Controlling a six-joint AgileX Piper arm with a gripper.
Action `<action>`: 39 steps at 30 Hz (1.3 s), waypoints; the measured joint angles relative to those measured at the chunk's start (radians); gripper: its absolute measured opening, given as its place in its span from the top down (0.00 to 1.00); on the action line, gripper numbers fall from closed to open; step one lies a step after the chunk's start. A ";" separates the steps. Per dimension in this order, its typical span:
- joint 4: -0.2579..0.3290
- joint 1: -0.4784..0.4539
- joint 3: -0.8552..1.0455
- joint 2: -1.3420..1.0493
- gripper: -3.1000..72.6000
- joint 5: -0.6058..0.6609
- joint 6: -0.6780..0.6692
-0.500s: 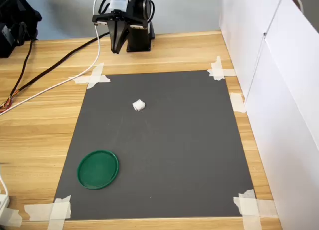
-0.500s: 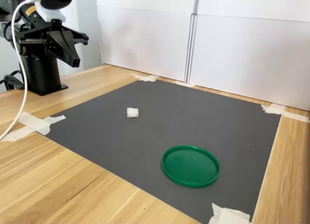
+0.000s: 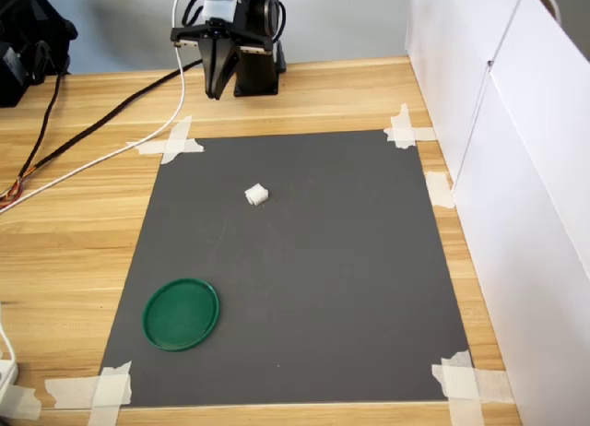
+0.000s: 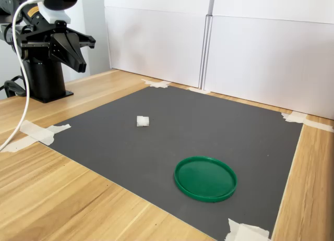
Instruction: Grasp a white terminal and put it in the green lid.
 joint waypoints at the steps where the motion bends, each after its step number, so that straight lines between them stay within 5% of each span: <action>1: 0.000 0.000 0.000 0.002 0.99 0.000 0.000; 24: 0.022 0.000 -0.448 0.681 0.99 0.102 -0.010; 32: 0.027 0.000 -0.678 0.985 0.99 0.156 -0.217; 39: 0.059 0.016 -0.759 1.111 0.99 0.187 -0.537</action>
